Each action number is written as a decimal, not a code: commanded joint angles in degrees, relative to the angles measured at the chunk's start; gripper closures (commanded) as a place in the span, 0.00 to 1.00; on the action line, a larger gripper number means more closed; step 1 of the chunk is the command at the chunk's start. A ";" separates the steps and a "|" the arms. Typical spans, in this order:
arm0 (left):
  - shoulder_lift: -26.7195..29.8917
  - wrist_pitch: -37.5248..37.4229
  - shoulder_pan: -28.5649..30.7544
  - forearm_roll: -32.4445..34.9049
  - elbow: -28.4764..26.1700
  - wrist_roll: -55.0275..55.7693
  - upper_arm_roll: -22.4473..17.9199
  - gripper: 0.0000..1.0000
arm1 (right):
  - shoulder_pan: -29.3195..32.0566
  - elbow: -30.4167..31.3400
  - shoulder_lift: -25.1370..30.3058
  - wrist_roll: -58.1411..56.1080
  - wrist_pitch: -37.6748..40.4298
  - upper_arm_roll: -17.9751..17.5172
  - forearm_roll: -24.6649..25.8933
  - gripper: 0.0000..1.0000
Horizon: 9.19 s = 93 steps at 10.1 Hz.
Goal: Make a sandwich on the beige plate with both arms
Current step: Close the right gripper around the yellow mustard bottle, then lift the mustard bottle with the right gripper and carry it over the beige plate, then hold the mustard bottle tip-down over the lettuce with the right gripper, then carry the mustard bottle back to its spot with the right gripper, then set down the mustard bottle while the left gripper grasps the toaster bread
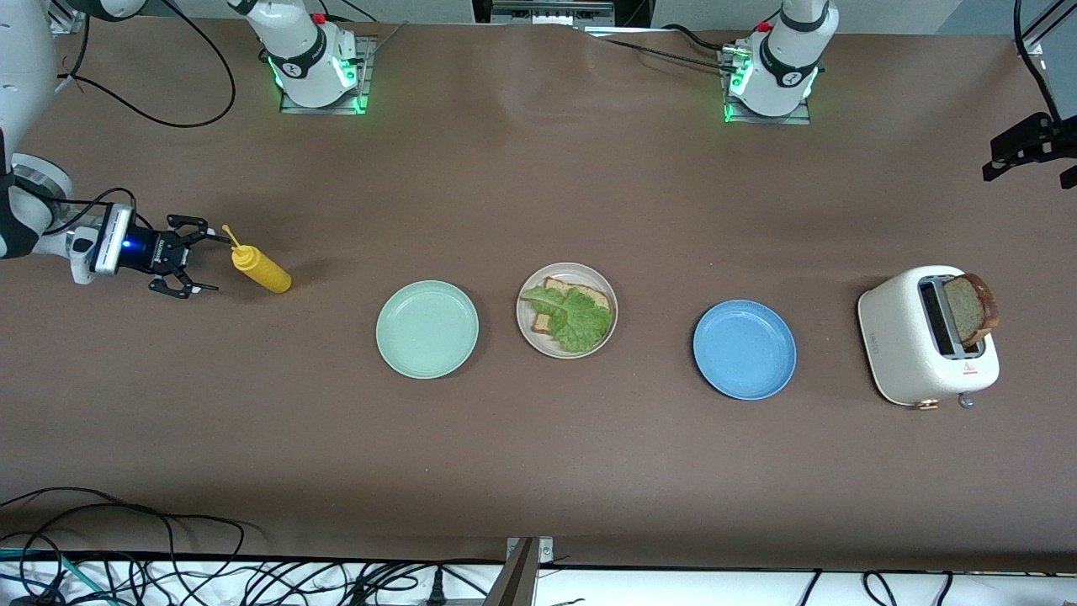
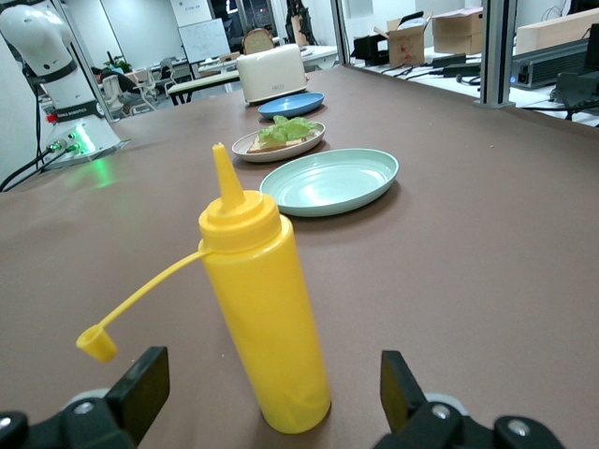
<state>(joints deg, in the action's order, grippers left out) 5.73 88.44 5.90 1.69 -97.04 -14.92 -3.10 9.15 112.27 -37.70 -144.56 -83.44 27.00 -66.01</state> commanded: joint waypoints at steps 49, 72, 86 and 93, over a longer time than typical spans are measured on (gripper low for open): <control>-0.46 -1.08 0.43 -0.81 1.42 -0.63 0.02 0.00 | -81.75 -23.50 -9.76 82.15 -30.56 18.97 36.38 1.00; -1.34 -0.90 2.80 -1.08 1.42 -0.72 0.02 0.00 | -64.11 4.26 32.23 81.19 -33.37 24.94 40.87 1.00; -8.10 0.06 6.32 -0.29 4.41 -0.63 0.11 0.00 | -34.70 4.80 28.23 53.91 -28.99 10.83 23.51 1.00; -15.67 14.43 6.93 7.36 1.53 -0.63 -1.12 0.00 | -9.87 8.31 18.30 15.43 -16.77 -3.88 3.37 1.00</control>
<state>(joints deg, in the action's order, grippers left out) -10.23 98.90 12.51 7.06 -94.08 -14.92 -3.83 -3.64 119.40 -17.10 -120.82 -102.67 24.55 -58.80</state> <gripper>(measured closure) 0.000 0.952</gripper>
